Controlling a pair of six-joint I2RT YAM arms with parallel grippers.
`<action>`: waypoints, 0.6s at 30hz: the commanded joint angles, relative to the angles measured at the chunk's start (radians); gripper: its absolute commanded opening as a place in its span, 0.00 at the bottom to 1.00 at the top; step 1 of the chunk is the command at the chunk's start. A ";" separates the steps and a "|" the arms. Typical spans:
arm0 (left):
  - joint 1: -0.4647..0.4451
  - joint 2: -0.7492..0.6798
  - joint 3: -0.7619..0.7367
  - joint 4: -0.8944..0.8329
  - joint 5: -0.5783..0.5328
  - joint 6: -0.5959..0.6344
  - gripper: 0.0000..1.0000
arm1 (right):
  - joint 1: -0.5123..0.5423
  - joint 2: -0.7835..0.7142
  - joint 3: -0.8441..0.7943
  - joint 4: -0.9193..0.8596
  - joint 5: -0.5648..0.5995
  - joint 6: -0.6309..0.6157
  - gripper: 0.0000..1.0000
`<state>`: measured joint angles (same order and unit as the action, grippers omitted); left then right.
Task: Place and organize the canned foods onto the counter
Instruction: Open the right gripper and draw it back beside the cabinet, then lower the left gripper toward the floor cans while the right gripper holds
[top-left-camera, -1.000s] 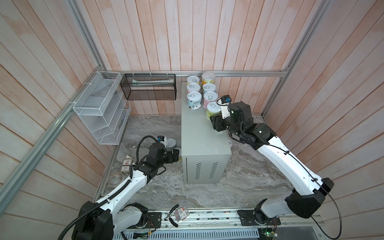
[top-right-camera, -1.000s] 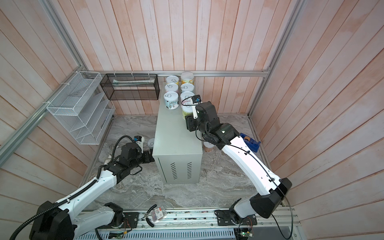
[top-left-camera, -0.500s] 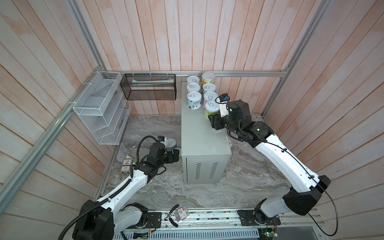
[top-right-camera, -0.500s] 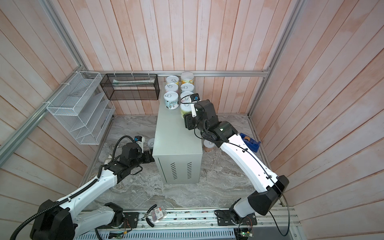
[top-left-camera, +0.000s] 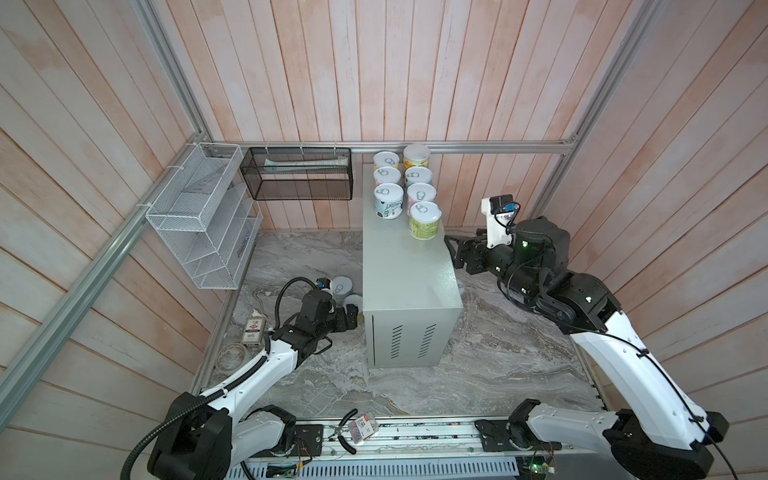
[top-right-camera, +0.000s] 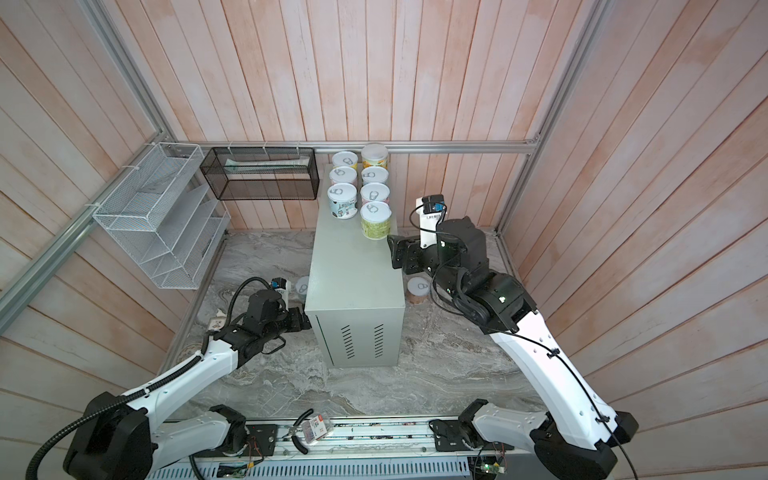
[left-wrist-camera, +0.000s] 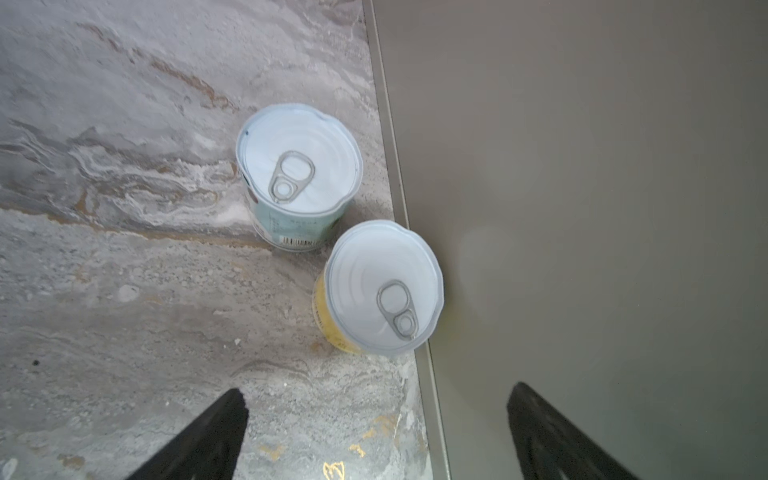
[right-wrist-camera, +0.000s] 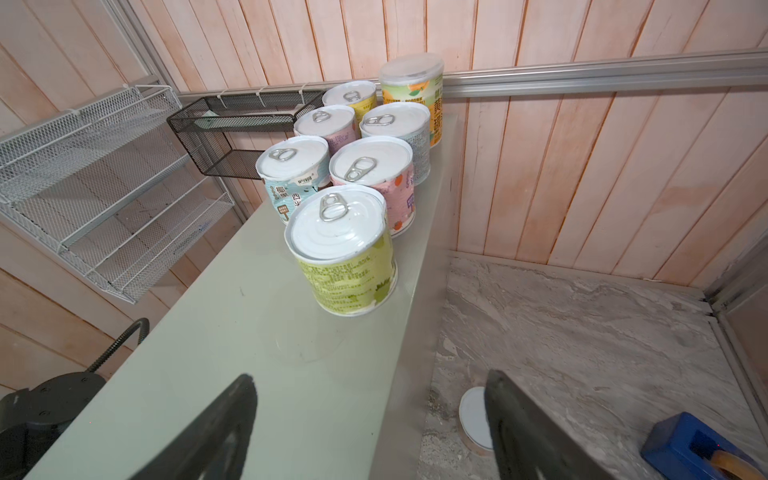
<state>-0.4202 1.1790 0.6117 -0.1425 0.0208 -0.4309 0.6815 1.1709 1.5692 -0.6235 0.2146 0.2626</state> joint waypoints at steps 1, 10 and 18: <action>-0.006 0.034 -0.010 0.066 0.028 0.000 1.00 | -0.018 0.022 -0.058 -0.004 0.061 0.026 0.86; -0.028 0.151 0.038 0.103 0.021 0.038 1.00 | -0.349 -0.091 -0.282 0.137 -0.174 0.118 0.87; -0.037 0.257 0.072 0.159 -0.028 0.022 1.00 | -0.444 -0.099 -0.372 0.187 -0.248 0.134 0.87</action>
<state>-0.4496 1.4040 0.6487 -0.0334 0.0299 -0.4118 0.2443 1.0752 1.2163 -0.4858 0.0139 0.3782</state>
